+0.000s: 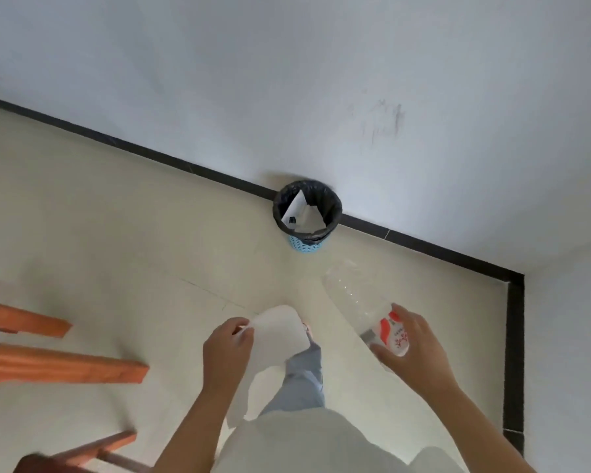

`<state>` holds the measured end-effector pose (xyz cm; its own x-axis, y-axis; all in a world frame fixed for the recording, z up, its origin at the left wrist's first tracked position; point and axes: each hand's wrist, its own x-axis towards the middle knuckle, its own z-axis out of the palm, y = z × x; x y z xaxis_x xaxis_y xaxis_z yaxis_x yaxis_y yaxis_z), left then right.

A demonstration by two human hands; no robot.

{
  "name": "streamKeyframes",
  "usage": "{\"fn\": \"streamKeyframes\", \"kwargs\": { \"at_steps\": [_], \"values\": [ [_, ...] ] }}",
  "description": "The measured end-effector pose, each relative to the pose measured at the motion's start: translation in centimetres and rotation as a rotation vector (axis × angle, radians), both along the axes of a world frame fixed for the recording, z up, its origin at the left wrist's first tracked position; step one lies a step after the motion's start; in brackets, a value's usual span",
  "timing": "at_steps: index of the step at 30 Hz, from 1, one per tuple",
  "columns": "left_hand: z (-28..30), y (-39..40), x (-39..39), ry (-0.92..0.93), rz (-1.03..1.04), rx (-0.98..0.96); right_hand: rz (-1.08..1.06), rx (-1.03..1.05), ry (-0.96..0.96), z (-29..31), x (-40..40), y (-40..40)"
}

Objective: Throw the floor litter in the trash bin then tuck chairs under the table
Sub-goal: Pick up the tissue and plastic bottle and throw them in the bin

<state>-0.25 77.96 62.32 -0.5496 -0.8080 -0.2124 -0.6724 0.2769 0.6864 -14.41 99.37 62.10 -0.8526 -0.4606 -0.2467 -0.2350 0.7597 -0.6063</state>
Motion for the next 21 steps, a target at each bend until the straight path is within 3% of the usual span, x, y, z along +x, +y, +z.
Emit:
{"fn": "streamKeyframes", "kwargs": {
  "at_steps": [7, 13, 21],
  "values": [
    [0.5, -9.6, -15.3, 0.056, -0.044, 0.132, -0.199, 0.08, -0.066, -0.2, -12.7, -6.3],
    [-0.3, -15.4, -25.7, 0.024, -0.129, 0.145, -0.217, 0.171, -0.099, -0.8, -22.8, -11.2],
    [-7.8, -22.8, -38.0, -0.059, -0.003, 0.176, 0.176, 0.334, -0.261, -7.3, -39.0, -25.3]
  ]
}}
